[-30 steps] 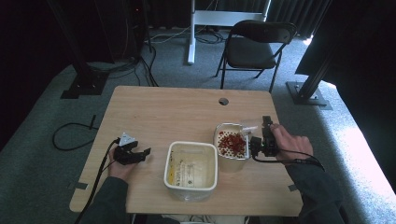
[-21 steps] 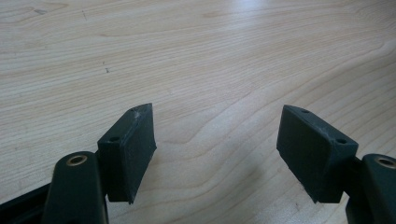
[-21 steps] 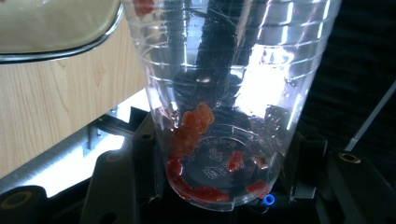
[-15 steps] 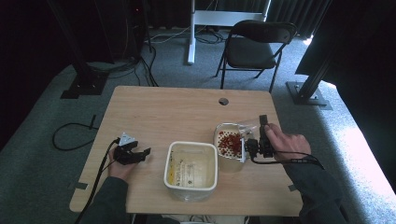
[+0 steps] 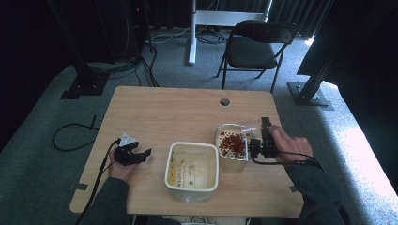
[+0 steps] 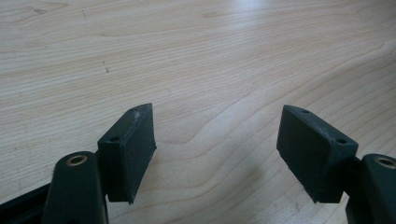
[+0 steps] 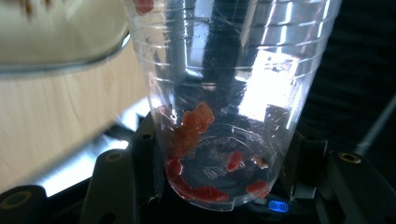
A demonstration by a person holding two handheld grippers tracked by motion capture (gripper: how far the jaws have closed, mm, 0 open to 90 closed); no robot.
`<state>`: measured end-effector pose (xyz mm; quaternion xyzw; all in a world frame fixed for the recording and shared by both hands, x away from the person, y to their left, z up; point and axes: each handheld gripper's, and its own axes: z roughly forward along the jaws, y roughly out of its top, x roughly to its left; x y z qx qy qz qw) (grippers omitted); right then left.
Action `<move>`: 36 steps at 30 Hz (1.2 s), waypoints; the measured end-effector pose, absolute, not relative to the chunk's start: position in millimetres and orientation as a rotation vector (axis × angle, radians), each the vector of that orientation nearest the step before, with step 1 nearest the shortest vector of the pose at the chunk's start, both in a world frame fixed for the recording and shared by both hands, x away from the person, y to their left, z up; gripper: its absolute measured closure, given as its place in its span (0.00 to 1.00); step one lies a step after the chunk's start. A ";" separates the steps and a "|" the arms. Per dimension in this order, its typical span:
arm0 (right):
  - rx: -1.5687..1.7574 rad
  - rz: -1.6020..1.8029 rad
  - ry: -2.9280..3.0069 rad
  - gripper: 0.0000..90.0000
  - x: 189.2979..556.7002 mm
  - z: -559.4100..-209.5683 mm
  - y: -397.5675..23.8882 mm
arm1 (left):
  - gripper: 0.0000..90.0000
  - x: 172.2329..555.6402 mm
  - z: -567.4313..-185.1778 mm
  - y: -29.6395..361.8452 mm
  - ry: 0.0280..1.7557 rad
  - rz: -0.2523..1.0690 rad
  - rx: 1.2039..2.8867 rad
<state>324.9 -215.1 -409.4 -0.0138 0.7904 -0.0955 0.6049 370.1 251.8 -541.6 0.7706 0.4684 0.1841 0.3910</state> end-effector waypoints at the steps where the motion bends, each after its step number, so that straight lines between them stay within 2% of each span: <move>1: 0.000 -0.174 1.837 0.48 324.6 -407.2 -216.0 | 0.32 370.0 -541.6 251.7 1.189 0.468 1.958; 19: 0.385 0.279 1.949 0.48 322.5 -412.9 -225.6 | 0.32 370.1 -541.6 251.2 1.187 0.470 1.958; 20: 0.508 0.464 1.983 0.48 323.0 -411.1 -228.9 | 0.32 370.1 -541.6 251.2 1.187 0.469 1.958; 26: 0.689 0.774 2.032 0.48 324.1 -409.8 -233.0 | 0.32 369.9 -541.6 251.2 1.184 0.469 1.958; 36: 0.777 1.187 2.081 0.47 318.3 -397.3 -228.2 | 0.32 369.9 -541.5 251.3 1.185 0.467 1.957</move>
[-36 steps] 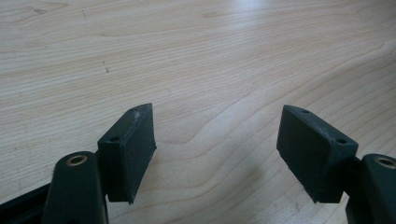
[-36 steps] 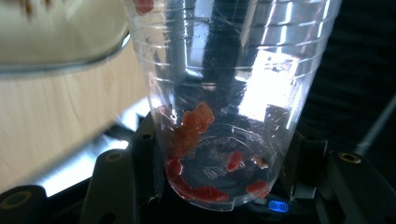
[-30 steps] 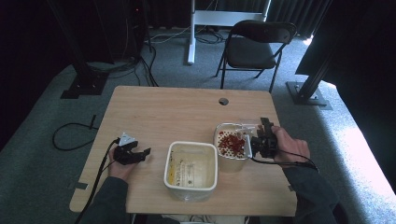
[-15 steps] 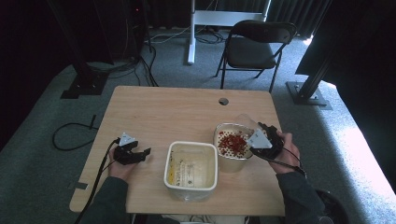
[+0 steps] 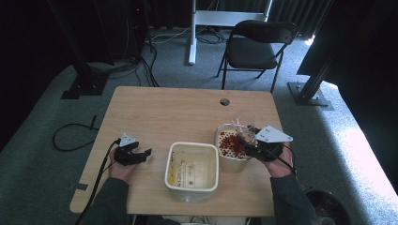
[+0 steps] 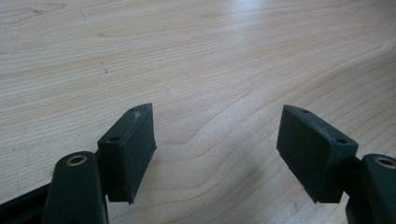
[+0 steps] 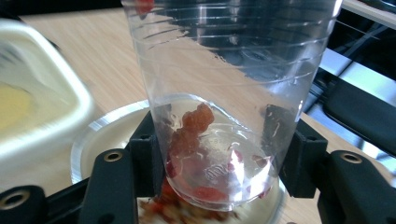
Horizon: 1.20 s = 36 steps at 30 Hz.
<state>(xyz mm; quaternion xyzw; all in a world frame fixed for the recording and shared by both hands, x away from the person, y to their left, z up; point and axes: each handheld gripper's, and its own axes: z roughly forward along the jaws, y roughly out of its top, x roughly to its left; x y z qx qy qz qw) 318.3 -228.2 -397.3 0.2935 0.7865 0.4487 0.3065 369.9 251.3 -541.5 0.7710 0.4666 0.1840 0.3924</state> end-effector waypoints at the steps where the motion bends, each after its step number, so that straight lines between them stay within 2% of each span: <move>1: 0.780 1.213 2.083 0.47 317.3 -395.6 -226.9 | 0.32 369.9 -541.6 251.3 1.185 0.468 1.957; 12: 0.732 1.526 2.140 0.47 304.4 -383.8 -201.0 | 0.32 369.9 -541.5 251.5 1.184 0.466 1.958; 27: 0.571 1.702 2.341 0.45 277.8 -402.7 -137.9 | 0.32 369.8 -541.5 251.6 1.184 0.465 1.955; 28: 0.565 1.707 2.350 0.41 278.0 -404.3 -136.0 | 0.32 369.8 -541.5 251.7 1.184 0.464 1.955; 30: 0.565 1.713 2.350 0.22 277.0 -405.2 -133.1 | 0.32 369.8 -541.5 251.7 1.184 0.464 1.955; 32: 0.554 1.751 2.340 0.13 276.3 -404.2 -133.4 | 0.32 369.8 -541.5 251.7 1.185 0.464 1.955; 36: 0.530 1.753 2.303 0.12 273.3 -398.7 -138.0 | 0.32 369.8 -541.5 251.6 1.185 0.465 1.955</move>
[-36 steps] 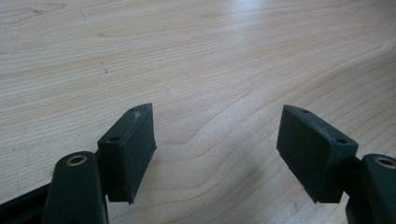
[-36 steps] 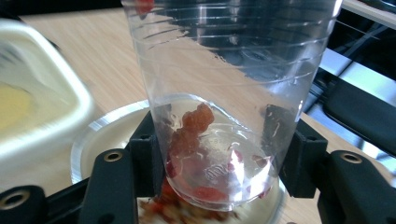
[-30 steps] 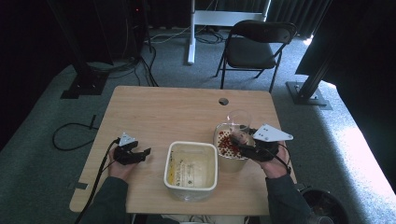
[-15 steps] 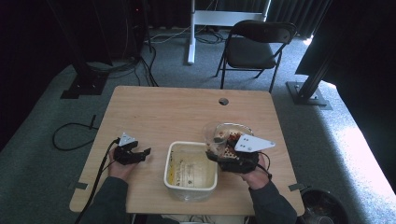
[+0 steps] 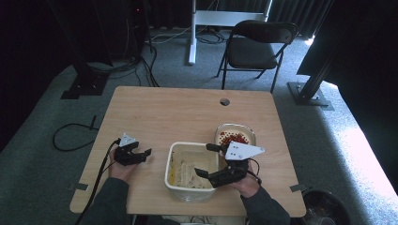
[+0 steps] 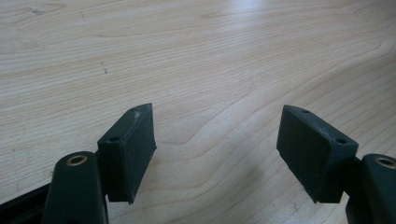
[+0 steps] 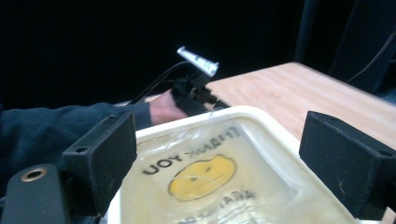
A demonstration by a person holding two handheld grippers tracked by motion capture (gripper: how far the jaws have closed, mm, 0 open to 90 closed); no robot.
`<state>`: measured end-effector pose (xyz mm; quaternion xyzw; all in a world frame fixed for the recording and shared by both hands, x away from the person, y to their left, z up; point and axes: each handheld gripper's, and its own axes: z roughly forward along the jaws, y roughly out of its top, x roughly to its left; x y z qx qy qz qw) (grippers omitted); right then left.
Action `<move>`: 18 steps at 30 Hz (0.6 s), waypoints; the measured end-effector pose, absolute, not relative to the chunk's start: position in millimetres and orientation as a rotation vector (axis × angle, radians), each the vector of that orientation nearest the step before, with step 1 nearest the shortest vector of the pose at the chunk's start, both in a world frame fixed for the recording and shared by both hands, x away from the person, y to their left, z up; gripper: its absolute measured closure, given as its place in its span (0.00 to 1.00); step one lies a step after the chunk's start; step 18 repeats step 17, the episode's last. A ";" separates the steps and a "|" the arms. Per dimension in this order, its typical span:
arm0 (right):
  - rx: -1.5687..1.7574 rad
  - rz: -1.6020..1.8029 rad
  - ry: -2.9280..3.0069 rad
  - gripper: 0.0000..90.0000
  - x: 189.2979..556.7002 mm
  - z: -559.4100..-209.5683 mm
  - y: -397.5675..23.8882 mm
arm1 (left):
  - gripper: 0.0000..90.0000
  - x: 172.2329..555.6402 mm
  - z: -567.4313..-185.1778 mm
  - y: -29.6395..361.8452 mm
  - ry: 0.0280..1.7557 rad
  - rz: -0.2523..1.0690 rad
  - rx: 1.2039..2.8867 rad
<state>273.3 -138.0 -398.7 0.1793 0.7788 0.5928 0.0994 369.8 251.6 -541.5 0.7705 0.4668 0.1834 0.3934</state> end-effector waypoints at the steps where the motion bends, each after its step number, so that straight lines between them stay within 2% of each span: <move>1: 0.532 1.751 2.298 0.12 272.8 -397.4 -139.7 | 0.32 369.8 -541.5 251.5 1.185 0.466 1.955; 9: 0.591 1.743 2.199 0.15 271.6 -395.4 -164.1 | 0.32 369.7 -541.5 251.7 1.186 0.464 1.953; 18: 0.767 1.662 2.037 0.18 266.0 -403.9 -222.3 | 0.32 370.0 -541.5 251.6 1.187 0.467 1.956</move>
